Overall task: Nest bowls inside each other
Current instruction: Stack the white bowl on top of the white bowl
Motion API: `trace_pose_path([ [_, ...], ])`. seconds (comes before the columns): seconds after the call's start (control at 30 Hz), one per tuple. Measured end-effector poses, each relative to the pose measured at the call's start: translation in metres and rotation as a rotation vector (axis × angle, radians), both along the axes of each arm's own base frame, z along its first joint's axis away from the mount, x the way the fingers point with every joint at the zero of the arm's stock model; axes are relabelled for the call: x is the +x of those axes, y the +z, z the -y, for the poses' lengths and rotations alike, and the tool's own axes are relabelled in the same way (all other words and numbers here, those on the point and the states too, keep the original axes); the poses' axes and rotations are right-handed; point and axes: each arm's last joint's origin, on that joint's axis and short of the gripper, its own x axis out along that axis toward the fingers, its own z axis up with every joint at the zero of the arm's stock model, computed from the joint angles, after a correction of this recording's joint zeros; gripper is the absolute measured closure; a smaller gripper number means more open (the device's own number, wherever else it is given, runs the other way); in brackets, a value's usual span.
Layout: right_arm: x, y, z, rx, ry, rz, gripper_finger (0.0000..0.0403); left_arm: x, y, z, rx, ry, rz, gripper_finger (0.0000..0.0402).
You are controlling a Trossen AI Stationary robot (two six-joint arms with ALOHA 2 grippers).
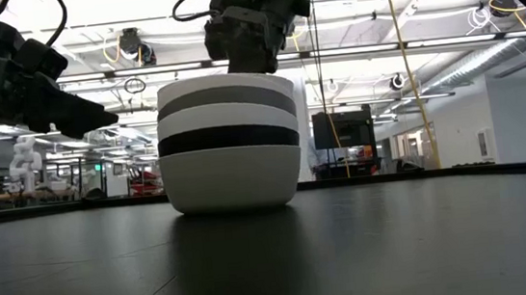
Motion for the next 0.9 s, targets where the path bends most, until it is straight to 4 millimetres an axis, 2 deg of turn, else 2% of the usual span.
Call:
trace_pose_path([
  [0.63, 0.002, 0.002, 0.003, 0.001, 0.013, 0.036, 0.0204, 0.000, 0.000, 0.000, -0.003, -0.002, -0.002, 0.0179],
  [0.9, -0.010, 0.034, -0.010, -0.066, 0.117, 0.124, 0.0204, 0.000, 0.000, 0.000, 0.026, -0.012, -0.002, 0.0179],
])
